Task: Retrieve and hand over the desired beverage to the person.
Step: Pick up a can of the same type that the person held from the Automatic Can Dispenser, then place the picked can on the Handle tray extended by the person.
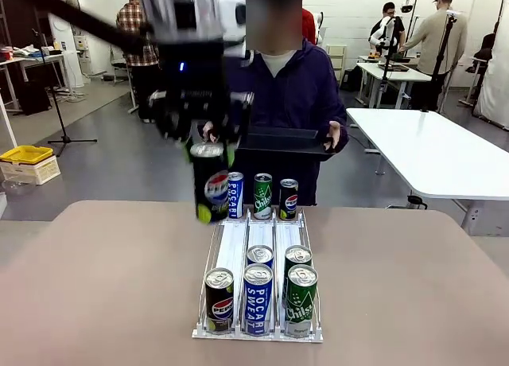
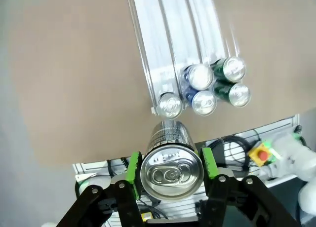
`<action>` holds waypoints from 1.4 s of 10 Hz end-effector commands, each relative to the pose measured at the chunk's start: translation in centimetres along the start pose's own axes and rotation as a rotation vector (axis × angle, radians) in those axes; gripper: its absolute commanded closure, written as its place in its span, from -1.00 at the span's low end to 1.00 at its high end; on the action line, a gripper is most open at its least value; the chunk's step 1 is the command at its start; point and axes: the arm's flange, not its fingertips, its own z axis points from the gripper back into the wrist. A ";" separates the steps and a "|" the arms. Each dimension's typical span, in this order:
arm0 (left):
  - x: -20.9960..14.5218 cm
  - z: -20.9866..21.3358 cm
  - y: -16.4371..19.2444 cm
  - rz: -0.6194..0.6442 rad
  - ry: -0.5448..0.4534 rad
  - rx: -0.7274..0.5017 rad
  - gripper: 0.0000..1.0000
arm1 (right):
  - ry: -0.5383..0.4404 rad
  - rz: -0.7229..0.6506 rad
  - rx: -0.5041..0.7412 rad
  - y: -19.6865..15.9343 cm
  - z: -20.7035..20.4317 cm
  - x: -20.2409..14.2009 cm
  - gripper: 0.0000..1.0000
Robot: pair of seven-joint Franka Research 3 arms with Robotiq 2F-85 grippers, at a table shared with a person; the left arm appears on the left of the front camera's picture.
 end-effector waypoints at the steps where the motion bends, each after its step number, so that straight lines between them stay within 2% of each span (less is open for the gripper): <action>1: 5.2 1.2 -1.8 -0.017 0.005 -0.028 1.00 | -0.014 0.007 0.033 -0.2 -0.2 0.1 -1.00; 3: 8.8 0.8 -1.9 -0.018 0.000 -0.016 1.00 | -0.014 0.007 0.033 -0.2 -0.2 0.1 -1.00; 5: 10.6 0.8 -2.4 -0.016 0.002 -0.004 1.00 | -0.014 0.007 0.033 -0.2 -0.2 0.1 -1.00; 6: 10.9 1.0 -2.8 -0.018 -0.003 0.010 1.00 | -0.014 0.007 0.033 -0.2 -0.2 0.1 -1.00; 7: 10.4 -0.9 -1.2 -0.016 0.006 -0.030 1.00 | -0.014 0.007 0.033 -0.2 -0.2 0.1 -1.00; 14: 10.4 -0.9 -1.2 -0.016 0.006 -0.030 1.00 | -0.014 0.007 0.033 -0.2 -0.2 0.1 -1.00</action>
